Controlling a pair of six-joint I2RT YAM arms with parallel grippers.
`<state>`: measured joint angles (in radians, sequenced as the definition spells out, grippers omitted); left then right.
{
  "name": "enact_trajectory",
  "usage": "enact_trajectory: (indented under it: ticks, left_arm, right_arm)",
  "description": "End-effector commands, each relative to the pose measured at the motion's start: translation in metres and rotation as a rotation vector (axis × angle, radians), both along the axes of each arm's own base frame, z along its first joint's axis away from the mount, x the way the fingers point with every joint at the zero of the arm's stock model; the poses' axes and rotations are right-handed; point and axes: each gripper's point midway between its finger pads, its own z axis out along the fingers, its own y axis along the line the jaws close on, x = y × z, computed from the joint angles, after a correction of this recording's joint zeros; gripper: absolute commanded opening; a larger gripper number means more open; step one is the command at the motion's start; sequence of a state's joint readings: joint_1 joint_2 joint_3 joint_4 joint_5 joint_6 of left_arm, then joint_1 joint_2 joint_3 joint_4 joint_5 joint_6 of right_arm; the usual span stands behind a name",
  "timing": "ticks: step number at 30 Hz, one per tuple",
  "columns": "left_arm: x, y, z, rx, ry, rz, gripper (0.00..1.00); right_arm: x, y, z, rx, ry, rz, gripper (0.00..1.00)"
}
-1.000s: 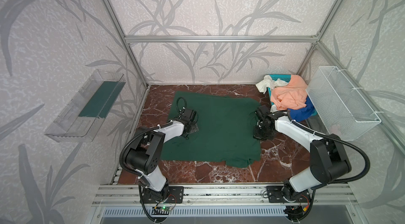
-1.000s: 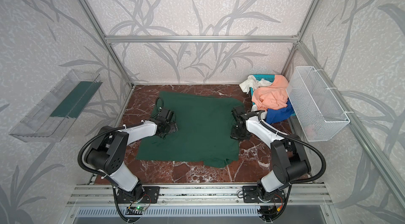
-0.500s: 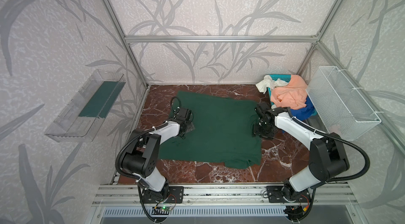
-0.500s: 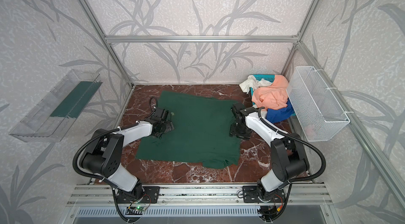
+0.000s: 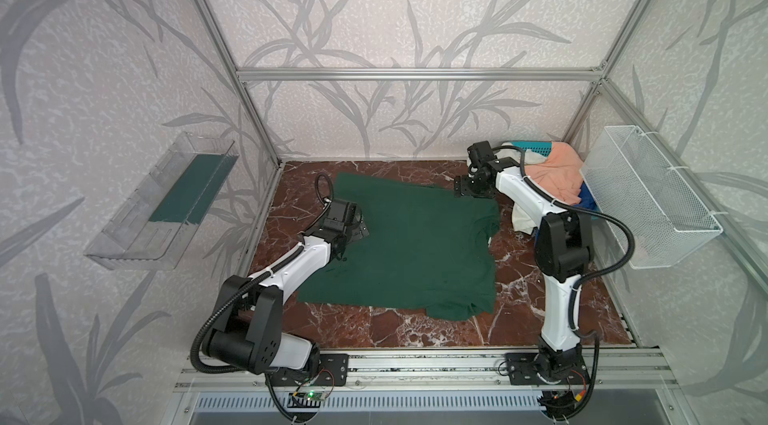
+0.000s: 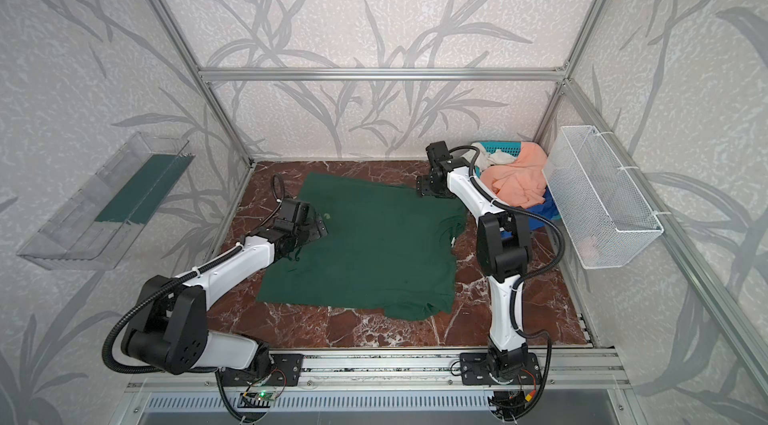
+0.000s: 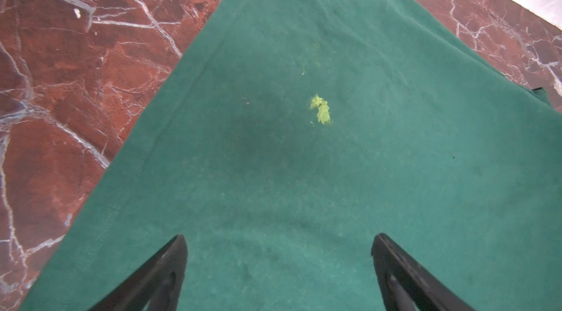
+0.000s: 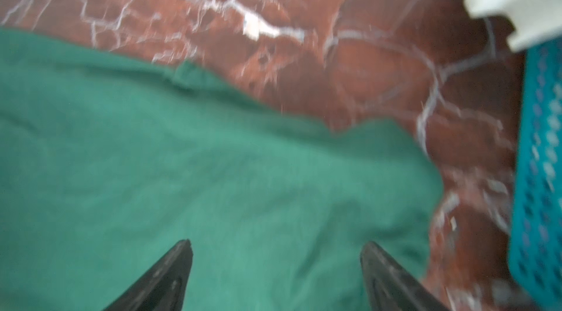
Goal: Fold and stack the t-shirts
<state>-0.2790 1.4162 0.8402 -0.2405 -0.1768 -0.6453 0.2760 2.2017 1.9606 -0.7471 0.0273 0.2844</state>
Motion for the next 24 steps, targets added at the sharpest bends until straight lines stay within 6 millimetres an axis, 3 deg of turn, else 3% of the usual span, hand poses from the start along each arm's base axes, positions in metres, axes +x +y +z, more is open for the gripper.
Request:
enact_trajectory:
  ticks: [1, 5, 8, 15, 24]
  left_arm:
    - [0.008, -0.002, 0.021, -0.009, -0.069, -0.024, 0.95]
    - [0.011, -0.016, 0.025, -0.061, -0.085, -0.078, 0.95]
    - [0.011, -0.016, 0.027, -0.060, -0.082, -0.085, 0.95]
    - [0.010, -0.013, 0.030, -0.047, -0.098, -0.077, 0.95]
    - [0.010, -0.011, 0.020, -0.031, -0.078, -0.081, 0.95]
  right_arm:
    - [0.024, -0.011, -0.006, -0.035, 0.024, -0.005, 0.78]
    - [0.056, -0.021, -0.026, -0.047, 0.042, -0.082, 0.71]
    - [0.064, -0.020, -0.042, -0.049, 0.066, -0.116, 0.68]
    - [0.045, -0.024, -0.070, -0.090, 0.157, -0.140, 0.65]
    - [0.016, -0.018, -0.078, -0.069, 0.267, -0.092, 0.64]
